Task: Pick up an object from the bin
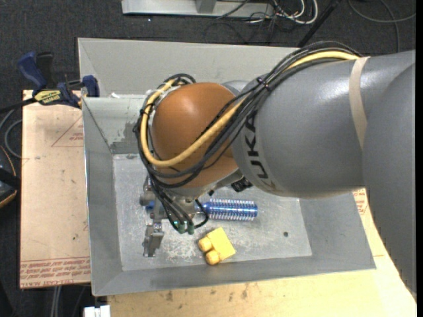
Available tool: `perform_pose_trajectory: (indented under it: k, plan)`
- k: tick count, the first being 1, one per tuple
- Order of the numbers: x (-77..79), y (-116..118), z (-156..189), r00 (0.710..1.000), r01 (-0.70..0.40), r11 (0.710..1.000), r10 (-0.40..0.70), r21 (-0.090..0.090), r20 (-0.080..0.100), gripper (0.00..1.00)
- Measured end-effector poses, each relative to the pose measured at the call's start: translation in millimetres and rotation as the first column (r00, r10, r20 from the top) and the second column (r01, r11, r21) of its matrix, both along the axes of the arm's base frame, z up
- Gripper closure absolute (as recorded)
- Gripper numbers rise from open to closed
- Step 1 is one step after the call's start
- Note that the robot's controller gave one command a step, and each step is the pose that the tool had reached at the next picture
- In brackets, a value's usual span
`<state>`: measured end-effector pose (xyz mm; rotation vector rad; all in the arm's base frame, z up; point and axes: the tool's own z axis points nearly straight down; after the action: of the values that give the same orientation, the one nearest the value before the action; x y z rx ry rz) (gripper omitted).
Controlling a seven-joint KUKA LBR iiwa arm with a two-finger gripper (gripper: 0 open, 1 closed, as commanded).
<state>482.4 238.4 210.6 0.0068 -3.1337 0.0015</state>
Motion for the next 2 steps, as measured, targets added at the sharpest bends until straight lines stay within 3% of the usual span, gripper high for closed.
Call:
perform_pose_trajectory:
  k: [1, 2]
  plan:
    - [35.9, -50.0, -131.2, 0.966, -0.259, 0.966, 0.259, 0.002, 0.009, 0.0]
    - [15.7, -140.0, -94.5, 0.942, -0.336, 0.942, 0.336, -0.002, 0.006, 0.0]
